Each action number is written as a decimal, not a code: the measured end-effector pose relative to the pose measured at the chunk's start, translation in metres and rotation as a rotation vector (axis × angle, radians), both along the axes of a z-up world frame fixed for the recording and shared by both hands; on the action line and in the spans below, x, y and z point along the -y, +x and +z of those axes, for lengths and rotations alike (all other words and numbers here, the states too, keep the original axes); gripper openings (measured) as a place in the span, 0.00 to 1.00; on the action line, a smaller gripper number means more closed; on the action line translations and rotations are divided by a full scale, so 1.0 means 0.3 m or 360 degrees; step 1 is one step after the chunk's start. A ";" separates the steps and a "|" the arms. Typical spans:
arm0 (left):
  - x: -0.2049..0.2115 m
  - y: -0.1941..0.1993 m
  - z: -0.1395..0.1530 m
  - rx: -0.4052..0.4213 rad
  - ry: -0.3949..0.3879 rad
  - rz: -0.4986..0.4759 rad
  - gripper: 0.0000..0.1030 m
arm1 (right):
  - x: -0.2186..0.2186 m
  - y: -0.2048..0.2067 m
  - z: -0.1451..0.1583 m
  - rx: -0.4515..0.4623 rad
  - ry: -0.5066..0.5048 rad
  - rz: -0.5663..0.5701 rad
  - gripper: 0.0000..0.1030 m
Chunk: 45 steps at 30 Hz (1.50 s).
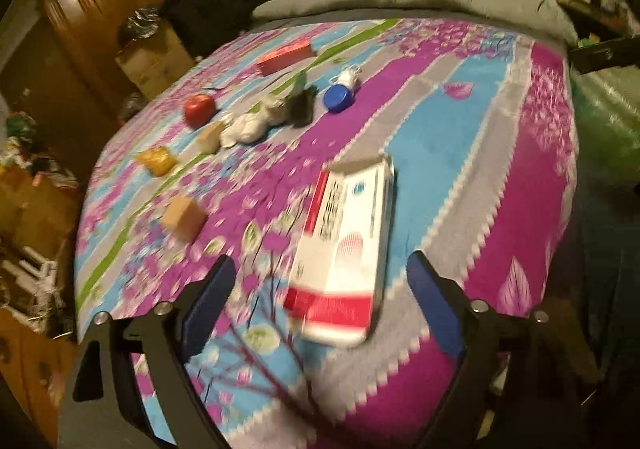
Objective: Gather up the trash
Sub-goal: 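Swing both tools back toward the trash on the bedspread, then grasp the white pill box with left tool while right tool grasps blue bottle cap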
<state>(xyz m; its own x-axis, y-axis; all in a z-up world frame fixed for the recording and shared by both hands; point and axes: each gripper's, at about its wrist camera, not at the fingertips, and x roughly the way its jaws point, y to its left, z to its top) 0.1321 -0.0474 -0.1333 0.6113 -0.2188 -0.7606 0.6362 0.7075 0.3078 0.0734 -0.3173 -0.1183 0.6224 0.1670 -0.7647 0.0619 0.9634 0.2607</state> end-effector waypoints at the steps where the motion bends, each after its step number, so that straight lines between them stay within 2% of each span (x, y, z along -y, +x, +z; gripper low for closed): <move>1: 0.004 0.025 -0.006 -0.0018 -0.0015 -0.0012 0.82 | -0.029 0.050 0.012 0.0027 -0.0022 0.0038 0.69; 5: 0.058 0.116 -0.069 -0.0084 0.0034 -0.0092 0.82 | -0.118 0.242 0.058 0.0130 -0.0026 0.0162 0.69; 6: 0.076 0.125 -0.096 -0.0119 0.0084 -0.0126 0.82 | -0.147 0.307 0.063 0.0147 -0.0032 0.0215 0.69; 8: 0.098 0.113 -0.138 -0.0108 0.0195 -0.0164 0.81 | -0.201 0.416 0.056 0.0160 -0.0077 0.0312 0.67; 9: 0.099 0.101 -0.137 -0.0086 0.0171 -0.0184 0.74 | -0.232 0.459 0.048 0.0168 -0.0116 0.0357 0.67; 10: 0.096 0.093 -0.132 -0.0117 0.0133 -0.0207 0.52 | -0.264 0.504 0.034 0.0174 -0.0174 0.0421 0.65; 11: 0.093 0.085 -0.129 -0.0119 0.0125 -0.0189 0.51 | -0.290 0.540 0.021 0.0177 -0.0225 0.0461 0.65; 14: 0.083 0.047 -0.134 -0.0040 0.0162 -0.0160 0.48 | -0.345 0.660 -0.047 0.0176 -0.0327 0.0591 0.65; 18: 0.053 0.023 -0.111 -0.0025 0.0150 -0.0075 0.48 | -0.351 0.762 -0.130 0.0171 -0.0454 0.0608 0.62; 22: 0.030 0.051 -0.119 -0.0072 0.0118 0.0029 0.54 | -0.381 0.830 -0.211 0.0130 -0.0577 0.0675 0.55; 25: 0.035 0.071 -0.116 -0.0081 0.0091 0.0071 0.57 | -0.400 0.854 -0.255 0.0100 -0.0651 0.0702 0.41; 30: 0.033 0.087 -0.125 -0.0111 0.0057 0.0107 0.59 | -0.405 0.854 -0.273 0.0129 -0.0678 0.0718 0.39; 31: 0.031 0.084 -0.124 -0.0128 0.0035 0.0108 0.53 | -0.402 0.843 -0.263 0.0144 -0.0657 0.0715 0.39; 32: 0.030 0.081 -0.122 -0.0135 0.0025 0.0109 0.52 | -0.403 0.829 -0.251 0.0161 -0.0640 0.0710 0.39; 36: 0.028 0.059 -0.122 -0.0107 0.0011 0.0135 0.50 | -0.382 0.715 -0.141 0.0260 -0.0477 0.0665 0.39; 39: 0.015 0.048 -0.117 -0.0129 -0.0043 0.0168 0.48 | -0.372 0.604 -0.073 0.0295 -0.0339 0.0599 0.39; 42: 0.003 0.037 -0.101 -0.0162 -0.0094 0.0216 0.47 | -0.350 0.472 -0.055 0.0234 -0.0159 0.0472 0.39; 45: 0.007 0.011 -0.067 -0.0113 -0.0113 0.0269 0.47 | -0.337 0.349 -0.076 0.0136 -0.0035 0.0357 0.39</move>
<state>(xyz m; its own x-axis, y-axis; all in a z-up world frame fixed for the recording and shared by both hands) 0.1354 -0.0496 -0.1534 0.5892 -0.1722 -0.7894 0.5248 0.8244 0.2119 0.1781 -0.2161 -0.1412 0.6344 0.2923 -0.7156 -0.1756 0.9560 0.2349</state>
